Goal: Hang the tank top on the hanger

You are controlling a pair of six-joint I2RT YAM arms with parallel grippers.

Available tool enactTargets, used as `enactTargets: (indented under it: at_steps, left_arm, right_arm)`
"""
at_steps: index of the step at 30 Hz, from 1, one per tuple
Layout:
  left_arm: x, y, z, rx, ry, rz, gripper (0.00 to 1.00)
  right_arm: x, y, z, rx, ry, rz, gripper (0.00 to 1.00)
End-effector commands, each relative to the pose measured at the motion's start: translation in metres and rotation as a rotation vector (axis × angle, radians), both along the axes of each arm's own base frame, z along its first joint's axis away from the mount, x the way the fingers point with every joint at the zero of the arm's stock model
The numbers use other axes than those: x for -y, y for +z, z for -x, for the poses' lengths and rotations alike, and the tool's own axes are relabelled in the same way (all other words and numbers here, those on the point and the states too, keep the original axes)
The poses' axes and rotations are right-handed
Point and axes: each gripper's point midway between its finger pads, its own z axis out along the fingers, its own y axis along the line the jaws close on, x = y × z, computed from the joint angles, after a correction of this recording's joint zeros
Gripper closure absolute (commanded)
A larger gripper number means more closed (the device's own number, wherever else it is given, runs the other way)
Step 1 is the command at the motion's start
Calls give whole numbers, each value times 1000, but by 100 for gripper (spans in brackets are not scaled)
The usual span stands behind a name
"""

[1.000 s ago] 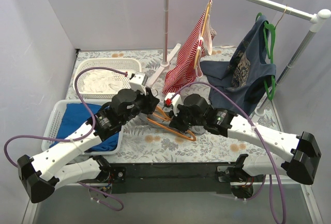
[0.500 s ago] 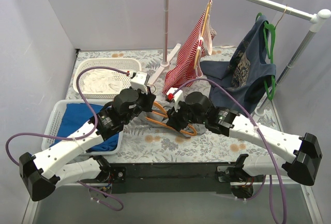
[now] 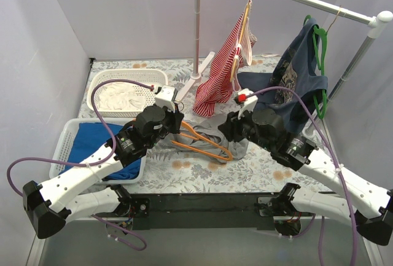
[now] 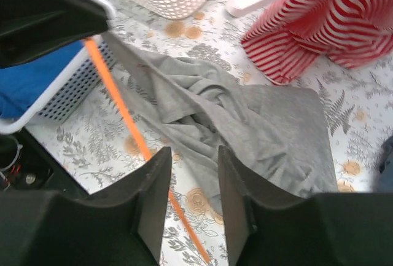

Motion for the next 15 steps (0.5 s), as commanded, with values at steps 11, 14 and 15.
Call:
enactTargets:
  at_steps: [11, 14, 15]
  left_arm:
    - [-6, -11, 4, -57, 31, -10, 100]
    - [-6, -9, 4, -57, 30, -8, 100]
    - [-6, -9, 4, -56, 30, -9, 100]
  right_arm:
    - [14, -115, -26, -344, 6, 47, 59]
    - [11, -120, -29, -352, 13, 53, 58]
    - [11, -122, -29, -354, 14, 56, 58]
